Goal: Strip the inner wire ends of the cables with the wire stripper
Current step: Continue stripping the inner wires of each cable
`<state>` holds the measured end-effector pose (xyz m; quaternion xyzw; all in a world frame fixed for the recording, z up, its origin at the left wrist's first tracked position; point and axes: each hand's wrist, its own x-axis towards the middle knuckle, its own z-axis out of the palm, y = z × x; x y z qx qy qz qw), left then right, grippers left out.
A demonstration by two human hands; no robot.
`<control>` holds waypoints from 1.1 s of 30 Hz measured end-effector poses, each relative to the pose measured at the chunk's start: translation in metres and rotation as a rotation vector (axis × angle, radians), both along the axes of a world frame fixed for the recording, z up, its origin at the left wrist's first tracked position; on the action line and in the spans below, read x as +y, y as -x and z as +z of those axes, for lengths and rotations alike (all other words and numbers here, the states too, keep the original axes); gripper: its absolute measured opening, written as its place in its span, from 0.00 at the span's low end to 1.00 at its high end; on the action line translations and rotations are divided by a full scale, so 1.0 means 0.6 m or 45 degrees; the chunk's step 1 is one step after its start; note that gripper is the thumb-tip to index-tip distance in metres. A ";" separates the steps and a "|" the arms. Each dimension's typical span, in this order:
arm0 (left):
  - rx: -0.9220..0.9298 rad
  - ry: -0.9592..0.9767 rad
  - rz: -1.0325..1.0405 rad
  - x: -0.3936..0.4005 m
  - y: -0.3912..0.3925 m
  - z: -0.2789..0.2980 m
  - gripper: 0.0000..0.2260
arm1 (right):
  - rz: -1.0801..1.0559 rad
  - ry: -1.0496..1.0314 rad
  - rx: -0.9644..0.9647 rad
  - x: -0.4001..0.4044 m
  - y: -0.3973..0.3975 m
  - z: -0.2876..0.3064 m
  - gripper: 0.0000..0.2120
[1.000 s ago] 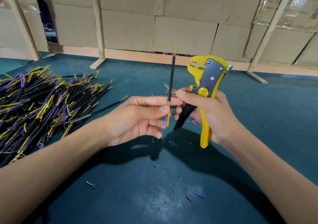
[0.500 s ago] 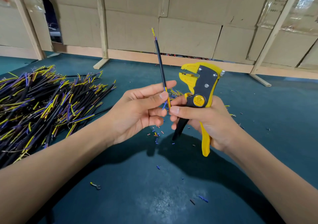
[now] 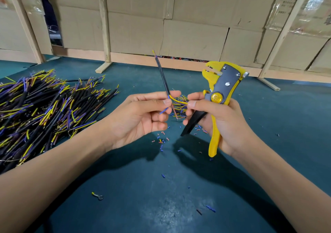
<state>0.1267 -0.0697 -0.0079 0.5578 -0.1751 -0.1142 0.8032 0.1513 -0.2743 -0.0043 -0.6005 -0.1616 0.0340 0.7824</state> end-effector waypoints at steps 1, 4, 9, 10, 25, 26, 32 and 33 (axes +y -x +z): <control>0.009 -0.027 -0.014 0.001 0.000 0.000 0.15 | -0.020 -0.048 0.018 0.001 -0.002 0.001 0.03; 0.039 -0.129 -0.079 0.001 0.002 -0.003 0.15 | -0.087 -0.164 0.043 -0.001 -0.007 0.006 0.04; 0.066 -0.181 -0.215 0.001 0.006 -0.002 0.02 | -0.133 -0.203 0.020 -0.006 -0.009 0.010 0.05; 0.072 -0.183 -0.232 0.003 0.006 -0.001 0.03 | -0.132 -0.206 0.008 -0.006 -0.009 0.011 0.05; 0.087 -0.267 -0.396 0.022 0.005 0.008 0.09 | -0.096 -0.184 -0.008 0.000 -0.002 0.011 0.06; 0.092 -0.259 -0.395 0.021 0.005 0.006 0.08 | -0.082 -0.181 -0.002 -0.001 -0.001 0.011 0.06; 0.084 -0.338 -0.288 0.014 0.003 -0.003 0.13 | -0.023 -0.130 0.047 -0.003 0.001 0.011 0.05; 0.090 -0.332 -0.276 0.014 0.002 -0.003 0.14 | -0.028 -0.116 0.043 -0.003 0.001 0.011 0.05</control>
